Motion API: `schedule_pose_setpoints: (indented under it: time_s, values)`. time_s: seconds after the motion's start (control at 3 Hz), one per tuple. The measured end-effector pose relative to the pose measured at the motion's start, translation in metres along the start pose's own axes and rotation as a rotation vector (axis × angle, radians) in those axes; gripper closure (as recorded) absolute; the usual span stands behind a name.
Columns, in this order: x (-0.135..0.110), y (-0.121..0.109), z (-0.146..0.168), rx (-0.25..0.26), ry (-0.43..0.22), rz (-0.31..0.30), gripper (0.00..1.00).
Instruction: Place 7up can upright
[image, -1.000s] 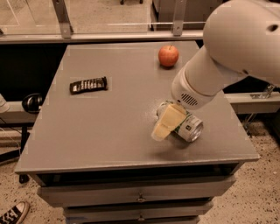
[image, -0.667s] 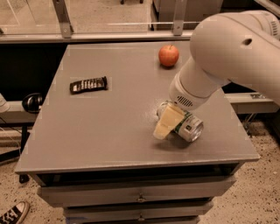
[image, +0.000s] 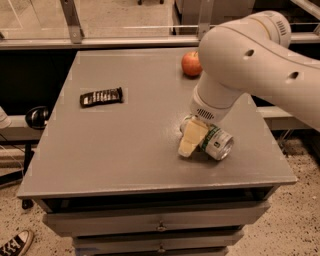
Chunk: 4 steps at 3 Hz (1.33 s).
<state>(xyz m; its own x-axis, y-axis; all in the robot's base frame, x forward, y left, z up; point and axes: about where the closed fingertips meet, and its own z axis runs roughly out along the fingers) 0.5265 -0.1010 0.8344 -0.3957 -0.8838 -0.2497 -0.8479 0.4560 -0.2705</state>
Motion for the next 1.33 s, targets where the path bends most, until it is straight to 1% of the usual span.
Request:
schedule_pose_setpoints:
  time_s: [0.33, 0.67, 1.0, 1.33]
  values:
    - [0.001, 0.003, -0.002, -0.058, 0.047, -0.02, 0.18]
    - [0.002, 0.009, -0.005, -0.105, 0.069, -0.031, 0.4]
    - [0.003, 0.013, -0.009, -0.137, 0.079, -0.029, 0.65]
    - [-0.003, 0.011, -0.018, -0.155, 0.029, -0.042, 0.87]
